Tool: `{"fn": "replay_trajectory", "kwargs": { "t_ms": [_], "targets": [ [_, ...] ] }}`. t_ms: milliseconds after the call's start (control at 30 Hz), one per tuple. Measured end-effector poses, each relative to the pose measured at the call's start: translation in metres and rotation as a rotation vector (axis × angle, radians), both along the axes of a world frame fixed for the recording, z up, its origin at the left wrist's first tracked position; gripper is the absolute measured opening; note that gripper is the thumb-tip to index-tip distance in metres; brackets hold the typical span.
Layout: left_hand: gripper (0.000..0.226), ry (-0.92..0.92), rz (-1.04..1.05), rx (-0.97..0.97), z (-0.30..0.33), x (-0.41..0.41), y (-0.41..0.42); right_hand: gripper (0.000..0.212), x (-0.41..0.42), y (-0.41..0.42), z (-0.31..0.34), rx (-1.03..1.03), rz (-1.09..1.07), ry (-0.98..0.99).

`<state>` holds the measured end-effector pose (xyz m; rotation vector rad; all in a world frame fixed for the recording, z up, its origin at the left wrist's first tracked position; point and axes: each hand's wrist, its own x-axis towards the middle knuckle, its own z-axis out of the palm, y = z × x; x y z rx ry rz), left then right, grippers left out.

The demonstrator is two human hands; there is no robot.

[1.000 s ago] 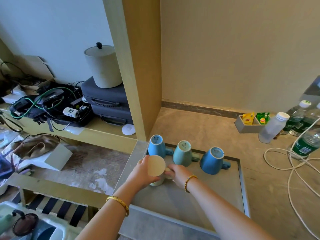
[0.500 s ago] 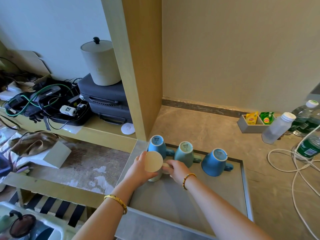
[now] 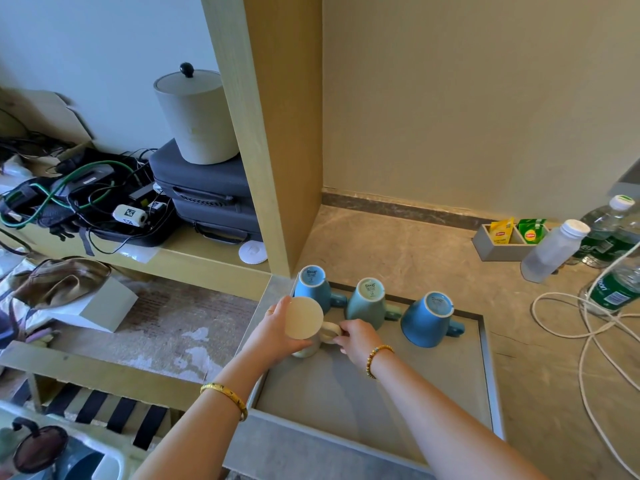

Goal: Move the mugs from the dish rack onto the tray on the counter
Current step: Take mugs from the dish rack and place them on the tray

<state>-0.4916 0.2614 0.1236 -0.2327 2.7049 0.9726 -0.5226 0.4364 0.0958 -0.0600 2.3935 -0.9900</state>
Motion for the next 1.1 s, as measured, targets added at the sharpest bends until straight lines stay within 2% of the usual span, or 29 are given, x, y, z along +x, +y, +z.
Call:
{"fn": "replay_trajectory", "kwargs": {
  "t_ms": [500, 733, 833, 967, 1033, 1100],
  "targets": [
    [0.094, 0.007, 0.000, 0.023, 0.000, 0.002, -0.003, 0.018, 0.006, -0.003, 0.007, -0.030, -0.036, 0.028],
    [0.088, 0.032, -0.002, 0.055, -0.002, 0.000, -0.001, 0.017, 0.007, -0.001, 0.010, 0.011, 0.009, 0.063],
    [0.092, 0.018, -0.007, 0.056, -0.005, 0.001, -0.001, 0.011, 0.008, -0.002, 0.011, 0.041, 0.047, 0.106],
    [0.105, -0.006, 0.056, 0.105, -0.009, 0.009, -0.006, 0.040, 0.013, -0.008, 0.017, -0.071, 0.039, 0.180],
    [0.093, 0.047, 0.149, 0.166, -0.009, 0.014, -0.011, 0.040, 0.015, -0.013, 0.021, -0.065, 0.022, 0.287],
    [0.071, 0.128, 0.224, 0.154, -0.007, 0.018, -0.021, 0.032, 0.016, -0.022, 0.027, -0.052, 0.004, 0.438]
  ]
}}
